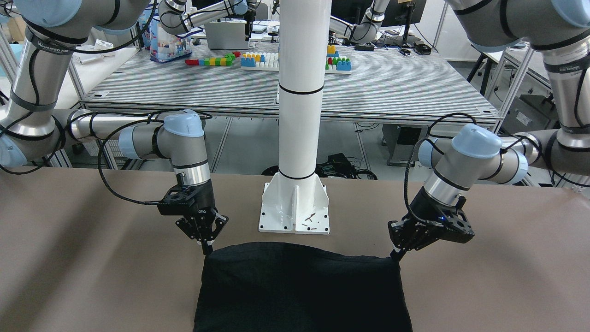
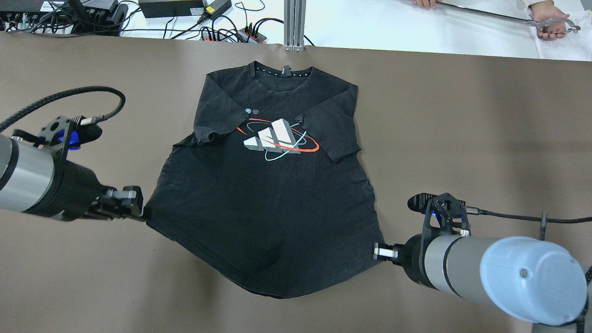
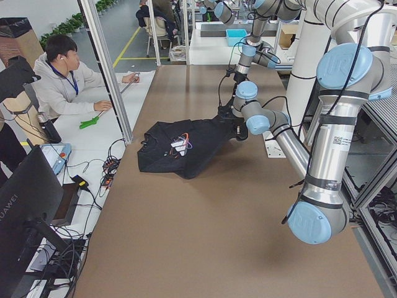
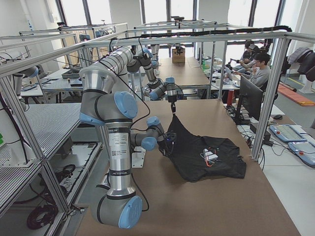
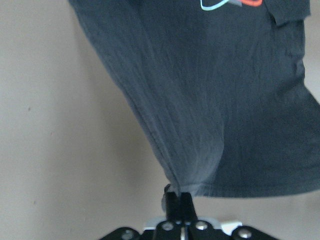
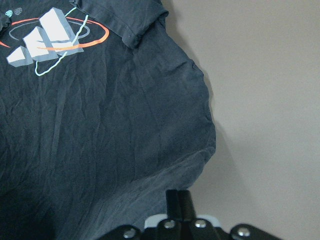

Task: Fold clothes
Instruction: 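Lift the hem corners with both grippers and pull toward the robot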

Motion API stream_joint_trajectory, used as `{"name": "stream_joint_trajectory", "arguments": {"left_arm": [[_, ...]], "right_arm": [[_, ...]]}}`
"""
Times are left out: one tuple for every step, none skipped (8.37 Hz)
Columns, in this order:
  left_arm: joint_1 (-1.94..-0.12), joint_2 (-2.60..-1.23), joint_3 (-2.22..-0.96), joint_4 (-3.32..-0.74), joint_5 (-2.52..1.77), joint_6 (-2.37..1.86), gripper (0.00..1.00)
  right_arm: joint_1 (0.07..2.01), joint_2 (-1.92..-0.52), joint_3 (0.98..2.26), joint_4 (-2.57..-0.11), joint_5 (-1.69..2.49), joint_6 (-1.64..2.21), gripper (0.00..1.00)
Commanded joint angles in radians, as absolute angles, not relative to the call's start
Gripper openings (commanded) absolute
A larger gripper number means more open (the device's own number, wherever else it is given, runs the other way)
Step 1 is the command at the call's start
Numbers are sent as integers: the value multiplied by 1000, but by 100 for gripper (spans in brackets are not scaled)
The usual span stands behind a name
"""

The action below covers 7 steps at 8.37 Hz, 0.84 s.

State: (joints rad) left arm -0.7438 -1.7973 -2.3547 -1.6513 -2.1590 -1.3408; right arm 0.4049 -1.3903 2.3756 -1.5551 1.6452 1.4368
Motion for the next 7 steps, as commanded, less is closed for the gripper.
{"name": "stream_joint_trajectory", "arguments": {"left_arm": [[-555, -1567, -2630, -1637, -2218, -1330, 0], [-488, -1507, -2698, -1635, -2221, -1333, 0], [-445, -1499, -2712, -1635, -2235, -1339, 0], [-428, -1496, -2711, -1635, -2235, -1339, 0], [-430, -1499, -2706, -1632, -2226, -1339, 0], [-446, -1506, -2679, -1632, -2206, -1339, 0], [-474, -1538, -2621, -1634, -2165, -1339, 0]], "right_arm": [[194, -1582, 2584, -1562, 1773, 1405, 0], [110, -1630, 2655, -1563, 1773, 1407, 0], [60, -1634, 2661, -1563, 1772, 1414, 0], [46, -1632, 2663, -1565, 1770, 1416, 0], [41, -1631, 2661, -1574, 1757, 1416, 0], [49, -1618, 2658, -1604, 1735, 1417, 0], [58, -1606, 2646, -1608, 1694, 1417, 0]]}}
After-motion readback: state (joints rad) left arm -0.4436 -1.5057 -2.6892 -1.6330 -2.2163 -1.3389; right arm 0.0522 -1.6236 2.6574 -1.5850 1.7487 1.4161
